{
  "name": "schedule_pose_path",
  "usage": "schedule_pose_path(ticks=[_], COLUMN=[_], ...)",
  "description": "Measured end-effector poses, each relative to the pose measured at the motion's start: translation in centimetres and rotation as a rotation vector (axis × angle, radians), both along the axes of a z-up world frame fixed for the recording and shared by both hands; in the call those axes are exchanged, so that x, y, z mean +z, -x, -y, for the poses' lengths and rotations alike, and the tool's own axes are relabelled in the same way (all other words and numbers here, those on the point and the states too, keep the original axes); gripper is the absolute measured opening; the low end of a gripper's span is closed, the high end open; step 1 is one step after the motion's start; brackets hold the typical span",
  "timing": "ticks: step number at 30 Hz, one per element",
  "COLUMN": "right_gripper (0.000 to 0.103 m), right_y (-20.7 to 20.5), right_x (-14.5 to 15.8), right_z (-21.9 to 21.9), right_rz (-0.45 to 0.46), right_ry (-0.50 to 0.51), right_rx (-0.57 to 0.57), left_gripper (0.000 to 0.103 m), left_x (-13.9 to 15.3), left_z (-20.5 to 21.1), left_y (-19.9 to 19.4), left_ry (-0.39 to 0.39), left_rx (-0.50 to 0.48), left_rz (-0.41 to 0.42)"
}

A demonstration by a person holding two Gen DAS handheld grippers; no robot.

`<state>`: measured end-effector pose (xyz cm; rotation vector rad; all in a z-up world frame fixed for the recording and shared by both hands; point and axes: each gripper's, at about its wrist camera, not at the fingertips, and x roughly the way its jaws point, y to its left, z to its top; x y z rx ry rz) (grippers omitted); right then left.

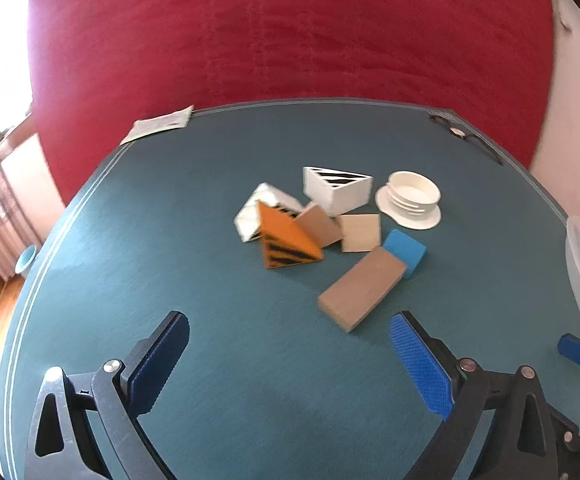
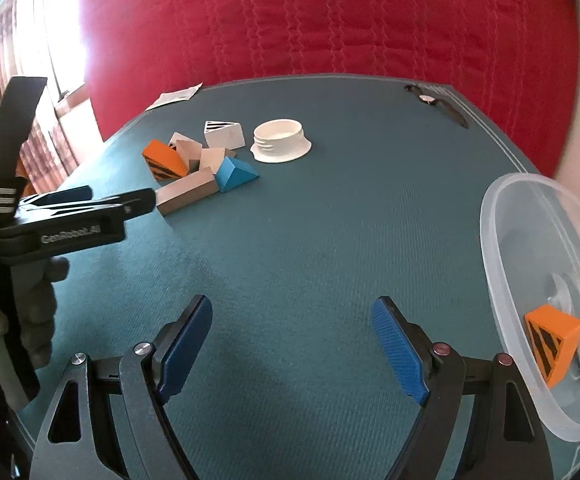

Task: Organize rigid objects
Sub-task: 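Grasp the light wooden rectangular block with the left gripper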

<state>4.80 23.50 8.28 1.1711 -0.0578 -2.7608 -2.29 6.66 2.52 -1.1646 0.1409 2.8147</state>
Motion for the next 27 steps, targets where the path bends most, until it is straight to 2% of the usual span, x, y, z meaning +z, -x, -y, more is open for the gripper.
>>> schedule_pose_path(ticks=[4,9,16,18,24,27], right_gripper=[0.083,0.083,0.083,0.083,0.083,0.083], right_y=[0.0,0.2,0.5,0.8,2.1,3.0], right_x=[0.0,-0.1,-0.3,-0.3,-0.2,0.0], right_z=[-0.1,-0.2,-0.1,0.0,0.5,1.0], right_rz=[0.000,0.000,0.012,0.023,0.042,0.043], right_ry=[0.011,0.017,0.015,0.014,0.015,0.009], right_rx=[-0.001,-0.004,-0.011,-0.008,-0.012,-0.013], left_gripper=[0.102,0.080,0.062,0.048,0.036,0.034], left_x=[-0.3,-1.0,-1.4,-1.4,-1.2,-1.0], left_z=[-1.0,-2.2,-2.6,-2.5,-2.2,-1.7], left_y=[1.0,2.5,2.8,2.7,2.0,1.4], left_ry=[0.018,0.032,-0.002,-0.017,-0.025,-0.036], left_rx=[-0.046,-0.098,-0.142,-0.159,-0.167,-0.161], left_rz=[0.011,0.055,0.068,0.066,0.068,0.071])
